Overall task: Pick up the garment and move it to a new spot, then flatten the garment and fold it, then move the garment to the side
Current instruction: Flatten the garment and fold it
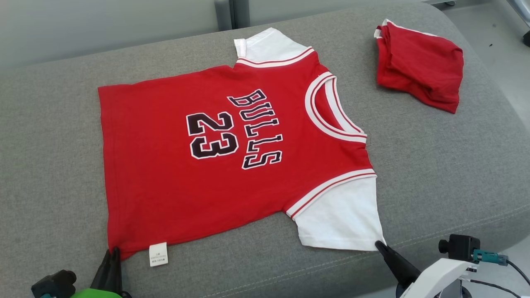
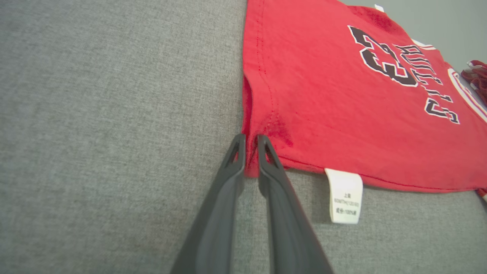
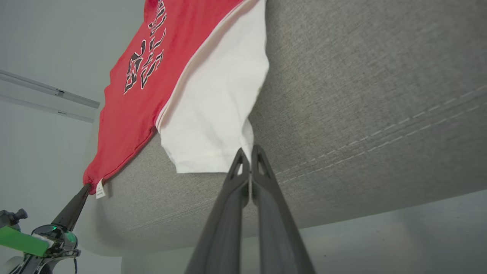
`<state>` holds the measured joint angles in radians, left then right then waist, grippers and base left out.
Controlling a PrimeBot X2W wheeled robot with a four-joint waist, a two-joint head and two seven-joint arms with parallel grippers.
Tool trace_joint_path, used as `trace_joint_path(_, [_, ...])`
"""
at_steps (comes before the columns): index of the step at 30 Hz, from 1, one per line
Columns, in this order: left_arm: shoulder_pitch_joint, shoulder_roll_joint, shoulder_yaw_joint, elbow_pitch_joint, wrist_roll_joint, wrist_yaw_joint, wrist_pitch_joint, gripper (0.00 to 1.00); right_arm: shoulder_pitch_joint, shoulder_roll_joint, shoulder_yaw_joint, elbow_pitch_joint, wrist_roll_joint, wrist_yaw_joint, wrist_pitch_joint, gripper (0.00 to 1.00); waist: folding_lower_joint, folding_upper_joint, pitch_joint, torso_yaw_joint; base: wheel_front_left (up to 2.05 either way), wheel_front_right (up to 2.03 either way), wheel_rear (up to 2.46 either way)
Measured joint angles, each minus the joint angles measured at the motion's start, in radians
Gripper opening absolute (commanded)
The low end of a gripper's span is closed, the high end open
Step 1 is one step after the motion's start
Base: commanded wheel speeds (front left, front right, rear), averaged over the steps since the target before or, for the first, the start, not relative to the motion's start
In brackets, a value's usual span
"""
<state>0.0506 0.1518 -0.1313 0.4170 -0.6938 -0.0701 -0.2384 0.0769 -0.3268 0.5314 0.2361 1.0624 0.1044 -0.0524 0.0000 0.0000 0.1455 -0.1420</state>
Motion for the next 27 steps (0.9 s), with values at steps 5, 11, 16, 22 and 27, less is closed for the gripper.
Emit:
trace_joint_path(5, [-0.002, -0.002, 0.0, 0.007, 0.005, 0.0, 0.0, 0.22, -0.007, 0.005, 0.002, 0.013, 0.0, 0.001, -0.001, 0.0, 0.0, 0.0, -0.002, 0.001, 0.0, 0.0, 0.0])
trace_joint_path(11, [-0.002, -0.002, 0.0, 0.018, 0.005, 0.0, 0.0, 0.95, -0.009, 0.007, 0.002, 0.028, 0.0, 0.001, -0.012, 0.39, 0.0, 0.0, -0.006, 0.003, 0.0, 0.0, 0.0])
trace_joint_path(16, [-0.002, -0.002, 0.001, 0.018, 0.01, 0.0, -0.001, 1.0, -0.009, 0.004, -0.002, 0.039, 0.0, 0.004, -0.022, 0.9, 0.0, 0.0, -0.013, 0.004, 0.0, 0.0, 0.0])
trace_joint_path(22, [-0.002, -0.002, 0.004, 0.007, 0.012, 0.0, -0.002, 1.0, -0.009, -0.002, -0.009, 0.052, -0.007, 0.004, -0.032, 1.0, 0.0, 0.0, -0.024, 0.005, 0.0, 0.0, 0.0])
trace_joint_path(27, [-0.002, -0.002, 0.004, -0.013, 0.022, 0.0, -0.002, 1.0, -0.009, -0.011, -0.015, 0.058, -0.007, 0.004, -0.035, 1.0, 0.0, 0.0, -0.035, 0.008, 0.0, 0.0, 0.0])
